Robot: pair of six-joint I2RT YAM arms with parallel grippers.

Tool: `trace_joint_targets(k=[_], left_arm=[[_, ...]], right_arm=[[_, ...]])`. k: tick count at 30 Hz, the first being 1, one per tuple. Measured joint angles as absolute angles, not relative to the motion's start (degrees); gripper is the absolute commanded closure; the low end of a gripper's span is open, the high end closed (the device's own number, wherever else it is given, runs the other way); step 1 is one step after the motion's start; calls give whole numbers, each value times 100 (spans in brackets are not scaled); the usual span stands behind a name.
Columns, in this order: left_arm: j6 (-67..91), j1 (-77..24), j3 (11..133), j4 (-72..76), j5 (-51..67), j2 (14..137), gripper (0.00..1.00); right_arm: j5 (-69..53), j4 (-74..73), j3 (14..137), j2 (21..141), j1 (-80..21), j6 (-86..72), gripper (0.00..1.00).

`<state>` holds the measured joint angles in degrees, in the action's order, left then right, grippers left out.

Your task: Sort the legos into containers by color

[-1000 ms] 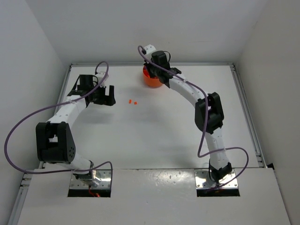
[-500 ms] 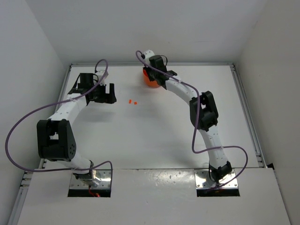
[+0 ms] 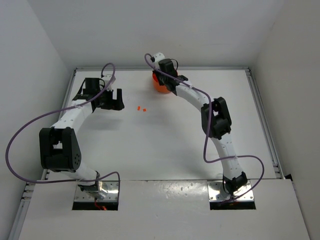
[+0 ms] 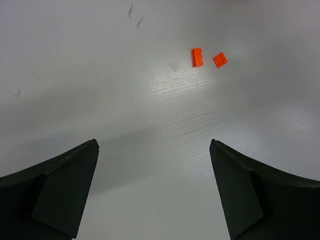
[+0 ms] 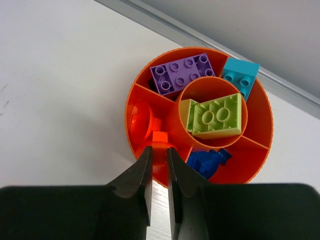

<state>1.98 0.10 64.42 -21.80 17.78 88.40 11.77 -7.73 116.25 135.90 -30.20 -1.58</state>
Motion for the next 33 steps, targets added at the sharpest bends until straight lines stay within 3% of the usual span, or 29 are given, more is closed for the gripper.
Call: trace_joint_targets(k=[8,33], left_arm=[[198,10,6442,-2176,1787,8840,0],[327,-775,6783,-1846,1503,9135,0]], right_arm=[[1264,-768,11651,13659,-3020,-187,60],[1472,-674,11789,13659,-3015,-233,60]])
